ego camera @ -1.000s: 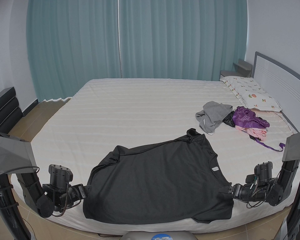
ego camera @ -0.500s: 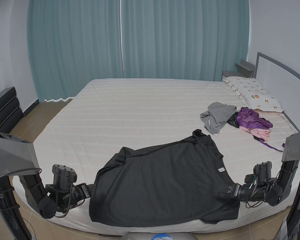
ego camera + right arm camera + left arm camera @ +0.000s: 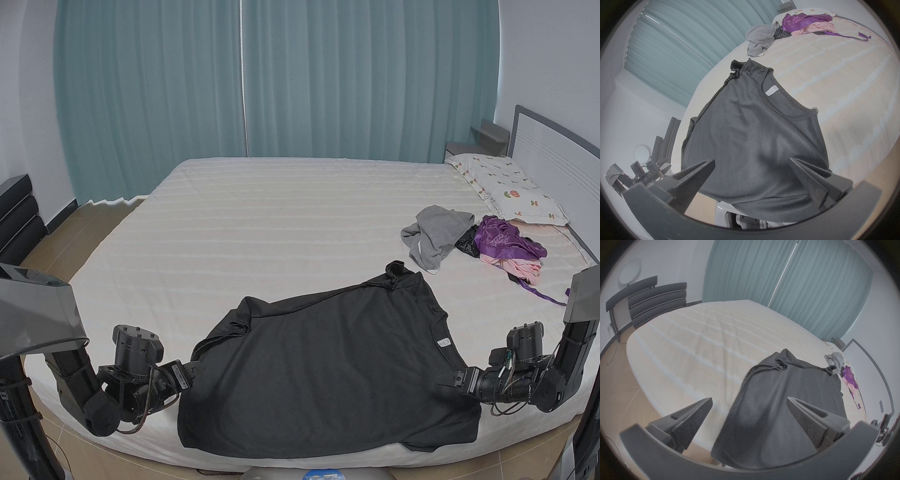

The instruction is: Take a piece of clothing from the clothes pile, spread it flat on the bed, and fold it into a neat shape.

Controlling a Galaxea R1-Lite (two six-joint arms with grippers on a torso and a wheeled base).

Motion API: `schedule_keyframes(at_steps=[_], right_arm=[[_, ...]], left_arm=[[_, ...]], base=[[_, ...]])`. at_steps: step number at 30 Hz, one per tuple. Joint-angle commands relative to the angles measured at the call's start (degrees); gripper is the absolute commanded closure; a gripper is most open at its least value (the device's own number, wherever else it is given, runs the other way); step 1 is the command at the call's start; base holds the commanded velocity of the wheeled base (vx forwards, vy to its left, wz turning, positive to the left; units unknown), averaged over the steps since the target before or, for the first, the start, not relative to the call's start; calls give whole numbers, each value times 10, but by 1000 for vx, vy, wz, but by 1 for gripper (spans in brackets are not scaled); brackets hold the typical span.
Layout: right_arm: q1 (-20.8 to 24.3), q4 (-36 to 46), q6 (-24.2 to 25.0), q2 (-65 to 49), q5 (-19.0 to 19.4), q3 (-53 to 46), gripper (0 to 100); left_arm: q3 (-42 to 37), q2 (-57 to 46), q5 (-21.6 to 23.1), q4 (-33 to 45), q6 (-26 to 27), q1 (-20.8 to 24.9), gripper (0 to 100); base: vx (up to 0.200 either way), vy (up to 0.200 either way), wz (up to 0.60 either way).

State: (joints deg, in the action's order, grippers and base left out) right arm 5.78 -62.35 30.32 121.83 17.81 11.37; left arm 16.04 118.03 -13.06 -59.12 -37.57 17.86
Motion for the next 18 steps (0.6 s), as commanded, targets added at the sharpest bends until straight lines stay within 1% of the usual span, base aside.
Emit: schedule_keyframes(at_steps=[1, 5, 13, 15, 16, 18], right_arm=[[0, 0, 0, 0, 0, 0, 0], [1, 0, 0, 1, 0, 0, 0], [8, 0, 1, 2, 0, -2, 0], [9, 0, 1, 2, 0, -2, 0], [9, 0, 1, 5, 0, -2, 0], [9, 0, 1, 6, 0, -2, 0]], left_arm=[[7, 2, 0, 0, 0, 18, 0], [29, 8, 2, 1, -1, 42, 0], [118, 45, 6, 10, -2, 44, 0], [128, 48, 6, 13, -2, 44, 0], [178, 60, 14, 38, -2, 44, 0], [214, 70, 22, 67, -6, 43, 0]], base=[[200, 0, 0], [0, 0, 0], [0, 0, 0], [0, 0, 0], [0, 0, 0], [0, 0, 0]])
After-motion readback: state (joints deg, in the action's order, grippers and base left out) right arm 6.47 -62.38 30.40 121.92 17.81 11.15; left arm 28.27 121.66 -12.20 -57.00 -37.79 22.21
